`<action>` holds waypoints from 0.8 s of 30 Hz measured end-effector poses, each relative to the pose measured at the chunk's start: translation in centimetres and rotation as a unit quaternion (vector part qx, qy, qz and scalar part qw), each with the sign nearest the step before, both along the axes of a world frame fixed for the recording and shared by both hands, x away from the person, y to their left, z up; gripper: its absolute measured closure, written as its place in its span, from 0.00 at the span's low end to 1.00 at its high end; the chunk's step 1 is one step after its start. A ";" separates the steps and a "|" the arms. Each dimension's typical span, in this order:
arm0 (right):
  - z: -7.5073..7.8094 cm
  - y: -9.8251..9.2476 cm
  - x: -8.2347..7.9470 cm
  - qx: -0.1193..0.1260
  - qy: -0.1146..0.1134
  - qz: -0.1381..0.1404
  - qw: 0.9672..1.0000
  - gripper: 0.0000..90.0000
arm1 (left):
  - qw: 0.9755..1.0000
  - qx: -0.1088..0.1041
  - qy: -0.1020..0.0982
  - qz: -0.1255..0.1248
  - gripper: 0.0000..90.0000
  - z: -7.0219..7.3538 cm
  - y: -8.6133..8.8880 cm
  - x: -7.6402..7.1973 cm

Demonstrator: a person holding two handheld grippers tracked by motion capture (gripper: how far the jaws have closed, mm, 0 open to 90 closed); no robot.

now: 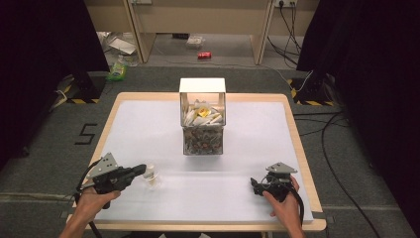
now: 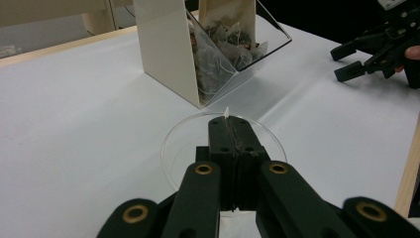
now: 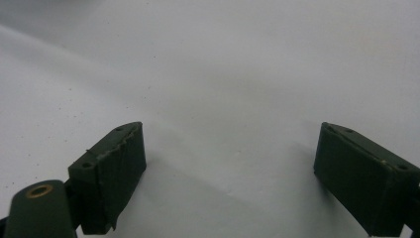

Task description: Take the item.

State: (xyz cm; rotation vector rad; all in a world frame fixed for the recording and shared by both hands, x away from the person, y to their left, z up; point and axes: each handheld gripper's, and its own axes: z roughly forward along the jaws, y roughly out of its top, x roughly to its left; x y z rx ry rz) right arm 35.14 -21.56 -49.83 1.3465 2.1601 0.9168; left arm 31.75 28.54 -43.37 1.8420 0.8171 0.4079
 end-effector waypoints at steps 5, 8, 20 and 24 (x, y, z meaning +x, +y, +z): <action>0.0 0.0 0.0 0.000 0.000 0.000 1.000 0.15 | 1.000 0.002 0.002 0.002 0.98 -0.1 0.0 0.0; 0.0 0.0 0.0 0.000 0.000 0.000 1.000 0.15 | 1.000 0.003 0.004 0.002 0.97 -0.2 0.0 0.1; 0.0 0.0 0.0 0.001 0.000 -0.001 1.000 0.15 | 1.000 -0.010 -0.005 0.000 0.88 0.7 0.0 -0.2; 0.0 0.0 0.0 0.001 0.000 -0.001 1.000 0.15 | 1.000 -0.020 -0.006 0.002 0.83 1.3 0.3 -0.2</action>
